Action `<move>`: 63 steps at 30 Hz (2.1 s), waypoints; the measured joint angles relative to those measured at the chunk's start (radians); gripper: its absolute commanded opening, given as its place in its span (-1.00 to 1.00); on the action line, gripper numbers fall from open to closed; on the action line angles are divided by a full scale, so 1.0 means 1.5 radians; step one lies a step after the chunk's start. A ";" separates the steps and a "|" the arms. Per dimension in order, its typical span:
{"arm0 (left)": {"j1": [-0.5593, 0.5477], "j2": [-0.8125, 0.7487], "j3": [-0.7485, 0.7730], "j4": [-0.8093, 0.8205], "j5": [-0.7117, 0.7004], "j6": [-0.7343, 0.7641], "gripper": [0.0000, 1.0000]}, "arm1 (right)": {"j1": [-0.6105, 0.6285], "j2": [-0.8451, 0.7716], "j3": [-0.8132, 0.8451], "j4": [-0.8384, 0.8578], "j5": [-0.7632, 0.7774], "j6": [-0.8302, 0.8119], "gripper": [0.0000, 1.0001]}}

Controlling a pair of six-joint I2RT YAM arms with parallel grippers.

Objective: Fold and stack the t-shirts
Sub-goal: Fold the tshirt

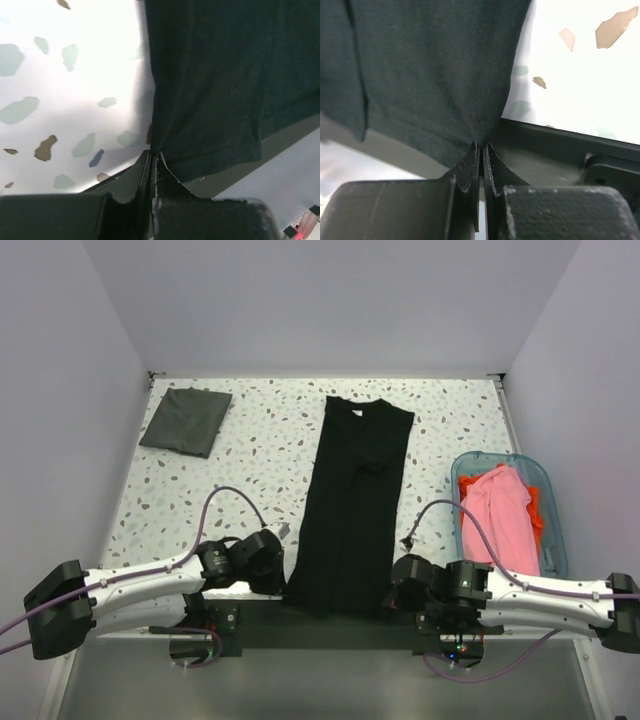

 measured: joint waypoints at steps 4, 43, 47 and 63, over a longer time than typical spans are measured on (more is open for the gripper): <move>-0.017 0.009 0.027 -0.008 -0.002 0.000 -1.00 | 0.000 0.077 0.024 -0.002 0.002 -0.017 -1.00; 0.291 0.631 0.676 0.080 -0.094 0.144 -1.00 | -0.569 0.621 0.450 0.223 0.122 -0.495 -1.00; 0.299 0.662 0.702 0.089 -0.077 0.164 -0.44 | -0.594 0.650 0.468 0.233 0.102 -0.502 -0.35; 0.340 0.591 0.680 0.115 -0.089 0.206 -0.68 | -0.554 0.638 0.521 0.224 0.096 -0.534 -0.10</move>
